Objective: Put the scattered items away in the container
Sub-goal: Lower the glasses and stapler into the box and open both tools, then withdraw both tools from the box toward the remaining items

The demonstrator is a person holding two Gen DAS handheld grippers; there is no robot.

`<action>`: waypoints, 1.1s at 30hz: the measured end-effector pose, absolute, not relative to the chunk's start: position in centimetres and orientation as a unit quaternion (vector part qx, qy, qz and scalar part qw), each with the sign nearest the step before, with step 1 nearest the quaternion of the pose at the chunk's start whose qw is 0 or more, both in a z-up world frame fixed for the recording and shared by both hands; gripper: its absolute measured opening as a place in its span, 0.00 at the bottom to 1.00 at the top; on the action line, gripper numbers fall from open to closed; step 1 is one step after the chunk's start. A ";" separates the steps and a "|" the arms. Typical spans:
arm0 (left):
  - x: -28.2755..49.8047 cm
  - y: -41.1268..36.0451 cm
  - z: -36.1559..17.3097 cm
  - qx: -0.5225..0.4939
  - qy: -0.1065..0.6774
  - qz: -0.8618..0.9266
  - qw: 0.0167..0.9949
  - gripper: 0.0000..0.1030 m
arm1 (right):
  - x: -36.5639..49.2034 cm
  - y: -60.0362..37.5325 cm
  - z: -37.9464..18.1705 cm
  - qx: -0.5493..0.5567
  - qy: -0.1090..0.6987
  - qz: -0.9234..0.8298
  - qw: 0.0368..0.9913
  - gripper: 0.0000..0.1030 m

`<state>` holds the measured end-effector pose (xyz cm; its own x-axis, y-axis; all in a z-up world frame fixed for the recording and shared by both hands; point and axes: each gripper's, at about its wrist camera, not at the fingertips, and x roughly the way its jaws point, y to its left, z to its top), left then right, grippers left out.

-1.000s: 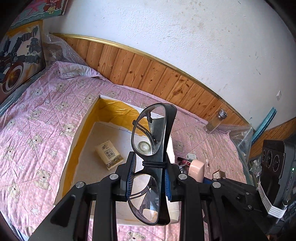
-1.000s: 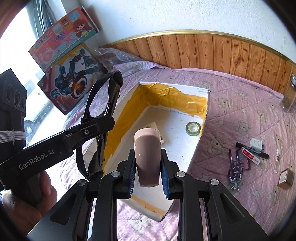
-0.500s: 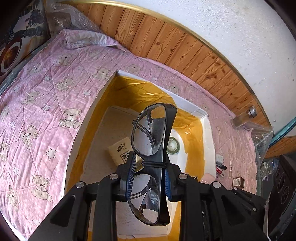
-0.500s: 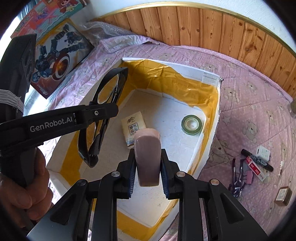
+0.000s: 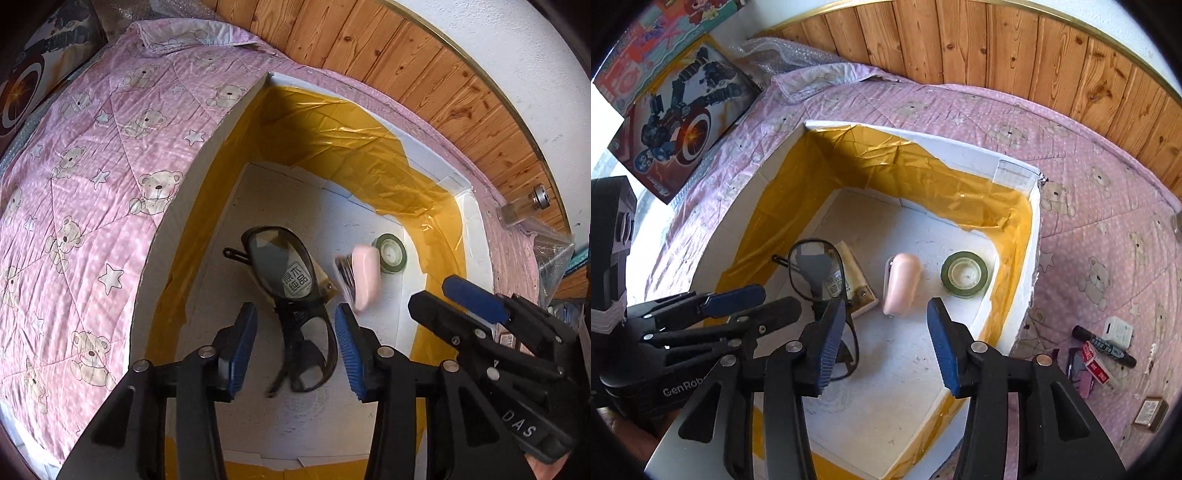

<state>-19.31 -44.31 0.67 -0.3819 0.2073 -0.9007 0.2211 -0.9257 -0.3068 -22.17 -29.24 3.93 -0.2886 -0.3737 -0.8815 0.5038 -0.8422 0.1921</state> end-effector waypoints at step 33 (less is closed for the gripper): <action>-11.9 -38.5 5.2 0.515 0.162 -0.842 -0.002 0.49 | -11.4 -22.0 6.9 0.498 -0.015 -0.812 0.302 0.48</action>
<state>-11.87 -38.53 5.15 -0.4701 0.1701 -0.8661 0.1637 -0.9474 -0.2749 -11.38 -21.98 6.91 -0.3203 -0.5062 -0.8007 0.4767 -0.8166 0.3255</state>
